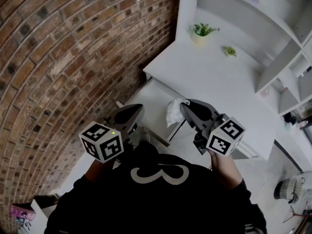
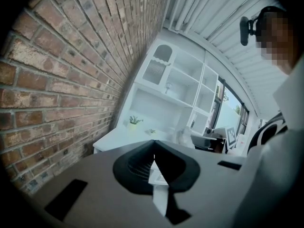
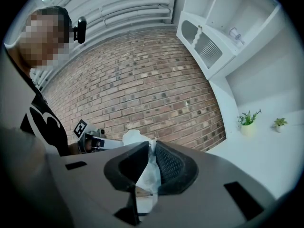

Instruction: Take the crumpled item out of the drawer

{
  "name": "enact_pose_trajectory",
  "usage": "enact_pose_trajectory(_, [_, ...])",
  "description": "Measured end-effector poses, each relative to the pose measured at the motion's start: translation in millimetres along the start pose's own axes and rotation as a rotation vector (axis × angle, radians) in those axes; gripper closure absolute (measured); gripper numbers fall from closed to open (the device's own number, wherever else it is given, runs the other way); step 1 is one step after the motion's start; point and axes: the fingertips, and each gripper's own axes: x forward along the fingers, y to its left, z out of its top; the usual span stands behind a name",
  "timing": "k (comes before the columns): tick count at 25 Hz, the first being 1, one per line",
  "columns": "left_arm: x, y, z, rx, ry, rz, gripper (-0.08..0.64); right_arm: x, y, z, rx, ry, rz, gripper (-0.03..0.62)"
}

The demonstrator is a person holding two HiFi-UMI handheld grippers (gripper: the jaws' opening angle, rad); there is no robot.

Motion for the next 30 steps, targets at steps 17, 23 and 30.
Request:
enact_pose_trajectory(17, [14.6,14.1,-7.5,-0.011,0.043,-0.011,0.557,12.2,-9.6,-10.9,0.033,0.016,0.005,0.532])
enact_pose_trajectory(23, [18.8,16.4,-7.7,-0.008,0.049,-0.022,0.557,13.8,-11.8,-10.6,0.036,0.009,0.000,0.532])
enact_pose_trajectory(30, [25.8,12.1,-3.6,0.004,0.051,-0.047,0.557,7.5,-14.1,-7.0,0.028,-0.002,-0.021,0.534])
